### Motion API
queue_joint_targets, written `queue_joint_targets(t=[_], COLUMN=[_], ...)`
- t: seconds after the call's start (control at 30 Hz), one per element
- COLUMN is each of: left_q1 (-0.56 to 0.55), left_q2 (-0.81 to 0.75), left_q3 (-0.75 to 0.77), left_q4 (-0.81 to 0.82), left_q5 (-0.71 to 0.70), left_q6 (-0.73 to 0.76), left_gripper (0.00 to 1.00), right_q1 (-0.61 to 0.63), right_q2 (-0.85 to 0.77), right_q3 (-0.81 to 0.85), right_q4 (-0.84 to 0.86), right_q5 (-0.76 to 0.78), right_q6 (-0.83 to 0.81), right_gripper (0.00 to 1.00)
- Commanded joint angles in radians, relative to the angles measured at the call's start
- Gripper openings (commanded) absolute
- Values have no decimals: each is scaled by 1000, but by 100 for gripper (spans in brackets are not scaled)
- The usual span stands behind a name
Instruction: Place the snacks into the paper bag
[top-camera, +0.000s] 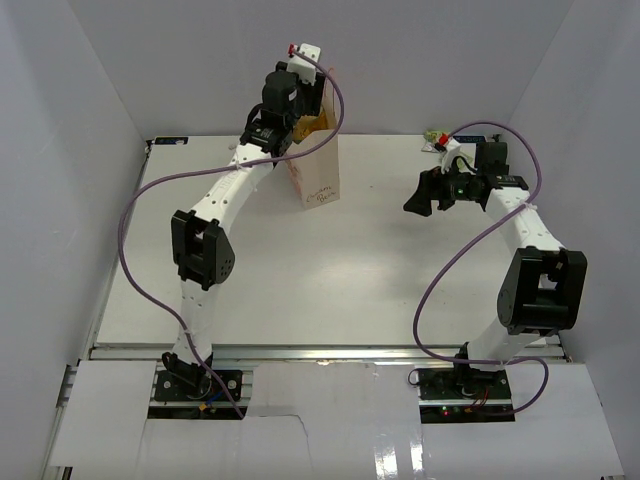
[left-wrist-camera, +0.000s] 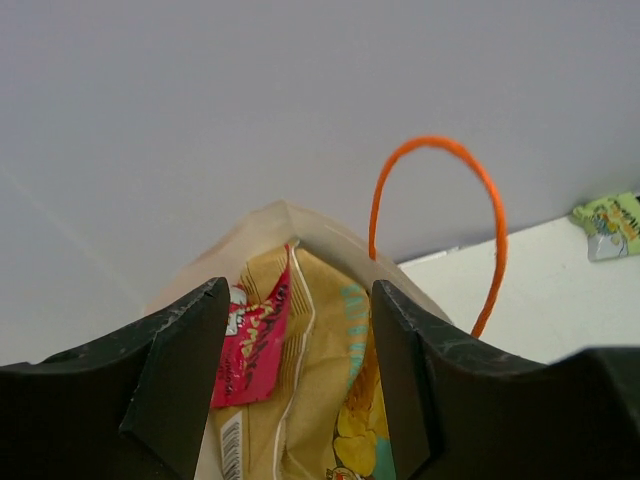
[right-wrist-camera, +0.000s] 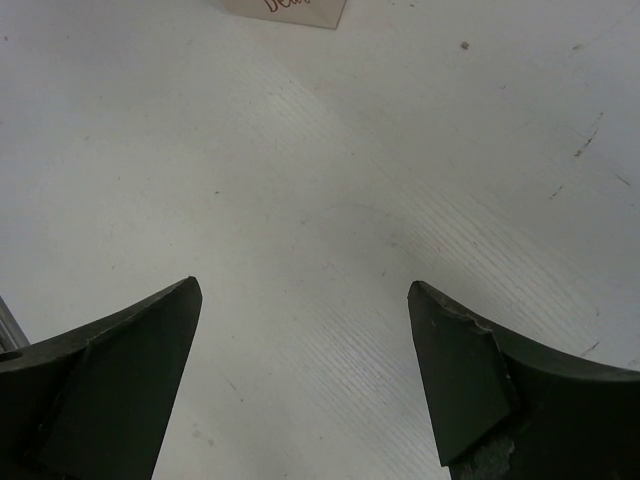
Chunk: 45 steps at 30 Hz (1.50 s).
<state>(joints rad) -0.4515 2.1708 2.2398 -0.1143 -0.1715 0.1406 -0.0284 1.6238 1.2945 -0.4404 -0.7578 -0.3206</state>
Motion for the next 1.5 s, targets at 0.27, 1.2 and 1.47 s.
queue_joint_targets(t=[0.27,1.2,1.47], left_q1=[28,57,63], left_q2=[34,66,67], left_q3=[-6,-14,3], left_q4=[-5,-35,-31], left_q5=[-29,14,-54], left_q6=[-4,-29,-1], left_gripper=[59,42,10], right_q1=[-22,-36,-51], right_q2=[-31,-16,-25], right_q3=[-20,-12,-17], right_q4=[16,16,16], right_q5=[-21,-41,-57], right_q6=[6,26,28], right_gripper=[89,89,89])
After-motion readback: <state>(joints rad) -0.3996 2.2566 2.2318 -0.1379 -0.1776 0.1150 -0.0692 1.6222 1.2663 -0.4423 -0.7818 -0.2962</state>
